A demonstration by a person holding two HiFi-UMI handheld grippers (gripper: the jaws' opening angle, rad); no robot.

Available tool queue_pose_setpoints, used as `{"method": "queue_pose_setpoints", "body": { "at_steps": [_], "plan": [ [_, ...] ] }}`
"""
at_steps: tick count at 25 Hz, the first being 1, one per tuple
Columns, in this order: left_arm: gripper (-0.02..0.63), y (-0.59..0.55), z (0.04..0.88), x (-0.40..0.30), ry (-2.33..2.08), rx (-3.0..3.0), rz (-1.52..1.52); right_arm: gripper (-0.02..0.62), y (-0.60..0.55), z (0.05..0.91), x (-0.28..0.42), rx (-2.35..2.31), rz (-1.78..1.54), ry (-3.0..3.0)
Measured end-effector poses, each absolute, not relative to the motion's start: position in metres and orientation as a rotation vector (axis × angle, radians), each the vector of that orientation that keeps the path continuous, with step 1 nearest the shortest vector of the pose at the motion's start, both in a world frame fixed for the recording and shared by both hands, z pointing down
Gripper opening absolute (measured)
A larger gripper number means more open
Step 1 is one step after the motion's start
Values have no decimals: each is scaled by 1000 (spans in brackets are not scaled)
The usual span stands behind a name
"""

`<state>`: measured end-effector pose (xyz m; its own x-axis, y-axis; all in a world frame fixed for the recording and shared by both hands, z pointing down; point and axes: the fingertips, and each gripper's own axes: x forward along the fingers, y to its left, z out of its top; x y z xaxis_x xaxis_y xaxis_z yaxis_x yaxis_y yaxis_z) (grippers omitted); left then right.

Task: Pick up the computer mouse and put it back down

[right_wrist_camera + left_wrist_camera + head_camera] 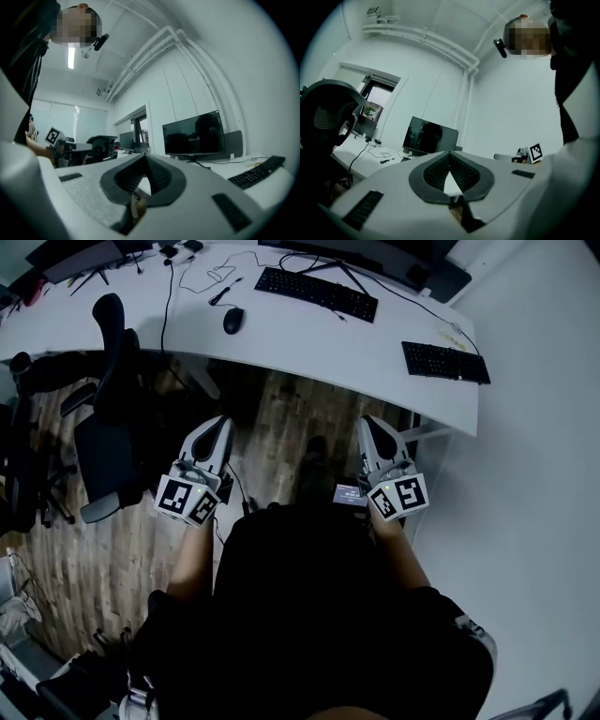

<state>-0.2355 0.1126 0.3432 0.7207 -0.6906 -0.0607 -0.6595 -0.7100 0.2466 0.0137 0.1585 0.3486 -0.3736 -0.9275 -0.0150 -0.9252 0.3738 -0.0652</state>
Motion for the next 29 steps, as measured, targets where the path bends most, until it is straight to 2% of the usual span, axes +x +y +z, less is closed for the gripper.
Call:
{"method": "queue_pose_setpoints", "body": {
  "at_steps": [10,15,29],
  "plan": [
    [-5,165,353,-236,-1285,2656,-189,3,195,341,5,-1645,-48,2695],
    [-5,188,360,-220,-1269,2612,-119,3,211,317,25,-1605,58,2733],
    [-5,201,356,-132,-1218,2677,-64,3,232,355,86,-1613,-84,2755]
  ]
}}
